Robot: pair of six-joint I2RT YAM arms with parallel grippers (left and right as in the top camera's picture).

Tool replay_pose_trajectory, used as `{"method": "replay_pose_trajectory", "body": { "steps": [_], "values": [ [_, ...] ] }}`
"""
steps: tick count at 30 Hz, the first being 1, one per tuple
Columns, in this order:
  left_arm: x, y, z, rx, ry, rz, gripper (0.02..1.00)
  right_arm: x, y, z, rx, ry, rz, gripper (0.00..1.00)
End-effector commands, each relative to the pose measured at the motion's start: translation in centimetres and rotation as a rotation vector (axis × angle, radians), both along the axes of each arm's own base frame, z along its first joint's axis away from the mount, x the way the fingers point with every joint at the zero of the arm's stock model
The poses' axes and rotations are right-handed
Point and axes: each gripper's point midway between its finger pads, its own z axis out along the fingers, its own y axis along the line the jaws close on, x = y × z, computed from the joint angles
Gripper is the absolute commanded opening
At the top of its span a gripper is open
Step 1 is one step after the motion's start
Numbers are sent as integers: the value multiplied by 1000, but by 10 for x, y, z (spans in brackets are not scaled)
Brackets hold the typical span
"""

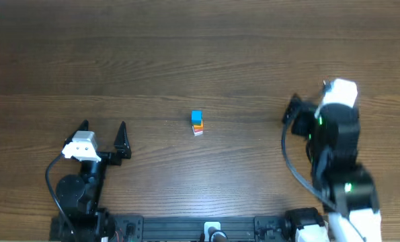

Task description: Stack Cubes

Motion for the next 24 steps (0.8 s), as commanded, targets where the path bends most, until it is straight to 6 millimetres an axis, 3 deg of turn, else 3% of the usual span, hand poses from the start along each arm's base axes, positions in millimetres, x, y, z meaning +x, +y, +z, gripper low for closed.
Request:
{"method": "replay_pose_trajectory", "body": {
  "steps": [1,15,24],
  "values": [
    [0,-1,-2,14,0,-9,1000,-19,-9,-40,7,-73,-20,993],
    [0,-1,-2,14,0,-9,1000,-44,-6,-44,38,-316,8,991],
    [0,-1,-2,14,0,-9,1000,-48,1,-72,-19,-335,85,991]
  ]
}}
